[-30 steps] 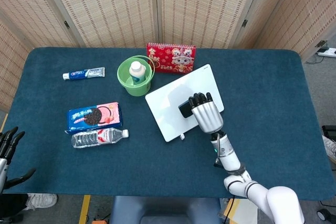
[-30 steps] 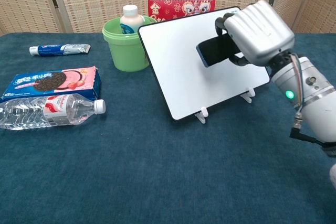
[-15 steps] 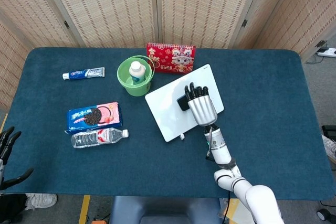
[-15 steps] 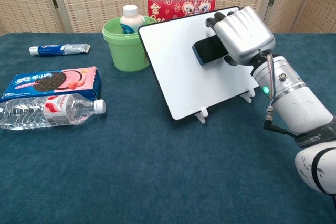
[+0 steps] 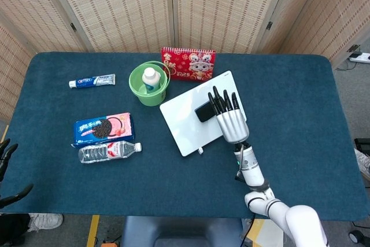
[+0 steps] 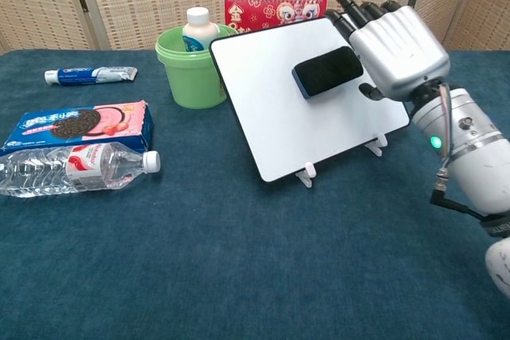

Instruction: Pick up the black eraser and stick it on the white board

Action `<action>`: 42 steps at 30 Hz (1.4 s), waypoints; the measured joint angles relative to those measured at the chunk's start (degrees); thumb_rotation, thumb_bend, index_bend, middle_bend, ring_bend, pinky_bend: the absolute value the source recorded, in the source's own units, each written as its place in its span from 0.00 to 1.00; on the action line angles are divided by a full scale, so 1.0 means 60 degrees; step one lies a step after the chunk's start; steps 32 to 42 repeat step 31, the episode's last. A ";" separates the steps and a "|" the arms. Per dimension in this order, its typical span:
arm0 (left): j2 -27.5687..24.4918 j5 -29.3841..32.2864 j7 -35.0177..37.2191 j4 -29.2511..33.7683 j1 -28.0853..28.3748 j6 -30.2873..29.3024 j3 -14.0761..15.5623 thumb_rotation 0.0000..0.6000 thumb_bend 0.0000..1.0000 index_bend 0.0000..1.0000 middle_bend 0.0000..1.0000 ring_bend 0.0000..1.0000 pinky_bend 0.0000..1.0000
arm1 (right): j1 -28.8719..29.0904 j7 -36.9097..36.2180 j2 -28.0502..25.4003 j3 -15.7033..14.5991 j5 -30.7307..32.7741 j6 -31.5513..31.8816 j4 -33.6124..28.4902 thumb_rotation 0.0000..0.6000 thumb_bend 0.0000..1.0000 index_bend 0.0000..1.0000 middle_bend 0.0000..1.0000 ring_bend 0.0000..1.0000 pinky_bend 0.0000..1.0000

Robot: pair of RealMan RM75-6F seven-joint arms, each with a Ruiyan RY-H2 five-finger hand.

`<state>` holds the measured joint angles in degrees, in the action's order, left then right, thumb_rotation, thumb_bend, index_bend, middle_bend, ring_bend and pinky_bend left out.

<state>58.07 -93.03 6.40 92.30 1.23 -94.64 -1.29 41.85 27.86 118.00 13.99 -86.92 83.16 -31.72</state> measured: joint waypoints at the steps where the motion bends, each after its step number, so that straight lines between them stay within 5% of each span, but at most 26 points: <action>1: 0.0015 -0.0003 -0.0051 0.0006 0.0005 0.0015 0.0002 1.00 0.20 0.00 0.00 0.00 0.01 | -0.0227 0.0036 -0.0296 -0.0126 -0.0063 0.0193 -0.0571 1.00 0.25 0.00 0.00 0.13 0.20; 9: 0.0312 -0.0111 -0.0722 -0.0015 0.0130 0.0180 -0.0003 1.00 0.20 0.00 0.00 0.00 0.01 | -0.2104 0.0836 -0.3170 -0.1217 0.0079 0.0839 -0.5976 1.00 0.25 0.00 0.00 0.06 0.09; 13: 0.0446 -0.0112 -0.1055 -0.0011 0.0179 0.0307 0.0012 1.00 0.19 0.00 0.00 0.00 0.01 | -0.3450 0.0901 -0.5588 -0.2128 0.0382 0.1056 -0.9026 1.00 0.25 0.00 0.00 0.05 0.07; 16: 0.0538 -0.0123 -0.1360 -0.0021 0.0208 0.0360 0.0015 1.00 0.19 0.00 0.00 0.00 0.01 | -0.4524 0.0349 -0.7208 -0.2885 0.0473 0.1273 -1.0205 1.00 0.25 0.00 0.00 0.06 0.07; 22: 0.0704 0.0095 -0.1812 0.0008 0.0292 0.0620 -0.0028 1.00 0.19 0.00 0.00 0.00 0.01 | -0.5913 -0.1664 -0.8309 -0.3632 0.0265 0.2006 -1.0219 1.00 0.25 0.00 0.00 0.07 0.07; 27: 0.0702 0.0020 -0.1826 0.0043 0.0280 0.0577 0.0015 1.00 0.19 0.00 0.00 0.00 0.01 | -0.6381 -0.2989 -0.8650 -0.3595 -0.0013 0.2401 -0.9995 1.00 0.25 0.00 0.00 0.07 0.07; 42: 0.0671 0.0076 -0.1776 0.0049 0.0306 0.0620 -0.0011 1.00 0.19 0.00 0.00 0.00 0.01 | -0.6570 -0.3100 -0.8732 -0.3396 -0.0150 0.2415 -0.9876 1.00 0.25 0.00 0.00 0.07 0.07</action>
